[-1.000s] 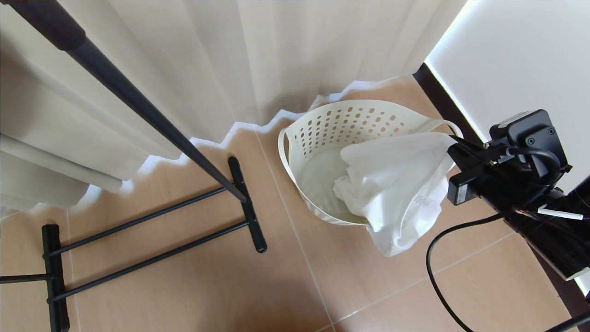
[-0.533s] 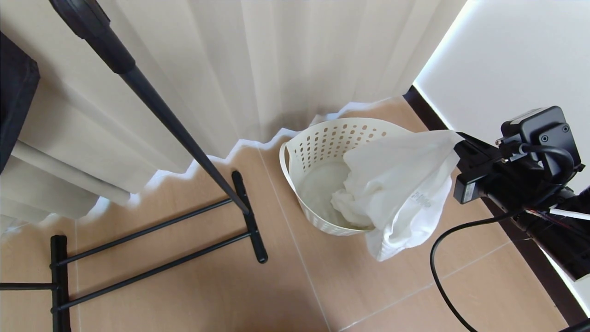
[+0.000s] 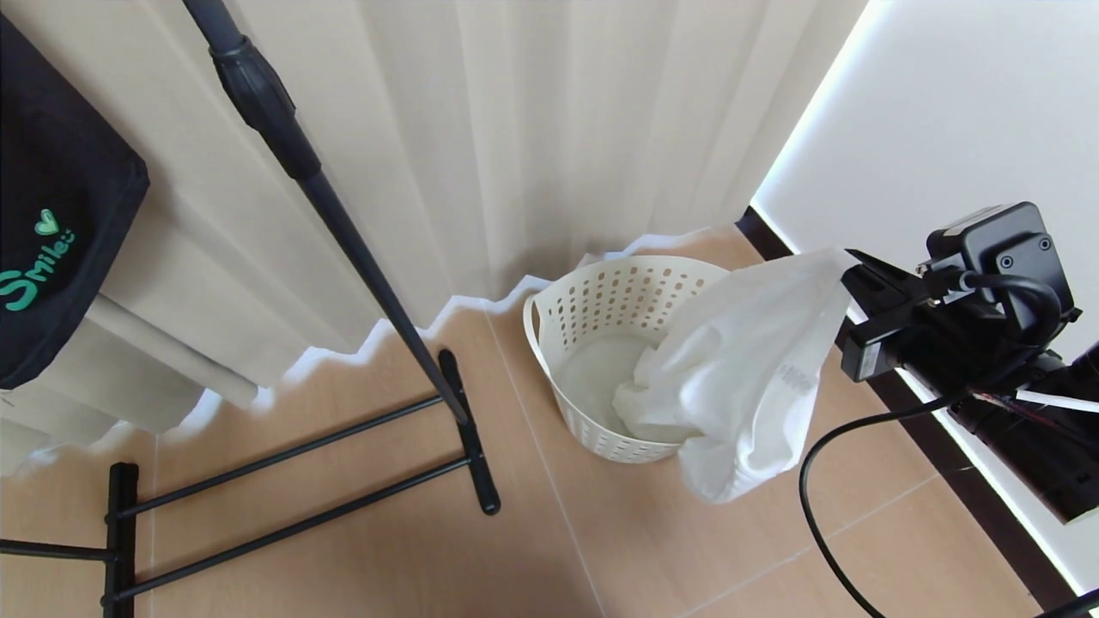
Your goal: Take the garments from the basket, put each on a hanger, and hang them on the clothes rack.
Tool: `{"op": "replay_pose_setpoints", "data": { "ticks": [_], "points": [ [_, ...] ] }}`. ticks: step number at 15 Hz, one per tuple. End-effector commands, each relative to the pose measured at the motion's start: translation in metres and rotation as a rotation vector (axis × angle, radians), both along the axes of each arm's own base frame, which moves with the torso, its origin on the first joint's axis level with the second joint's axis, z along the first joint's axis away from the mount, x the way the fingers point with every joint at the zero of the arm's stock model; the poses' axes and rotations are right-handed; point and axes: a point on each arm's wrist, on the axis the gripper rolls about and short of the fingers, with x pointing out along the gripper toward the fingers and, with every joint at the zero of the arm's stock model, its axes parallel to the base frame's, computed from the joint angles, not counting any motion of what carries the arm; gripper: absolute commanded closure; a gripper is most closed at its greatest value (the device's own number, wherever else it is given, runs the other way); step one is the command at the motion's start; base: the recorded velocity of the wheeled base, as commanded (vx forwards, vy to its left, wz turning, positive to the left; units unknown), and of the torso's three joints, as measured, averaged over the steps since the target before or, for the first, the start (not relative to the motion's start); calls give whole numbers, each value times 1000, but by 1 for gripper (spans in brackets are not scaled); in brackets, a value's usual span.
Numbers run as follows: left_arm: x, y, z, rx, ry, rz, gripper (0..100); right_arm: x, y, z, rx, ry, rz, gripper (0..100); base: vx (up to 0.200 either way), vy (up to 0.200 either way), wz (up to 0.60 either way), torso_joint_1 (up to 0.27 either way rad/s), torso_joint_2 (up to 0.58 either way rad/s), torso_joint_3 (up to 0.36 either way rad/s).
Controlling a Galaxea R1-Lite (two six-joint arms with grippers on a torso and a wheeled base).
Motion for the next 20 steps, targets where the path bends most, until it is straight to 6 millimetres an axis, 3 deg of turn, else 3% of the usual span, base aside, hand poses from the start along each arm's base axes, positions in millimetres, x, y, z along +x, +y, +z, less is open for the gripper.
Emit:
{"op": "replay_pose_setpoints", "data": {
  "ticks": [1, 6, 20],
  "points": [
    [0, 0, 0, 0, 0, 0, 0, 1, -1, 0, 0, -1, -6, 100, 0, 0, 0, 2, 7, 203],
    [0, 0, 0, 0, 0, 0, 0, 0, -2, 0, 0, 0, -6, 100, 0, 0, 0, 32, -223, 7],
    [0, 0, 0, -1, 0, 0, 0, 2, -1, -9, -16, 33, -6, 100, 0, 0, 0, 147, -484, -185]
  ]
}}
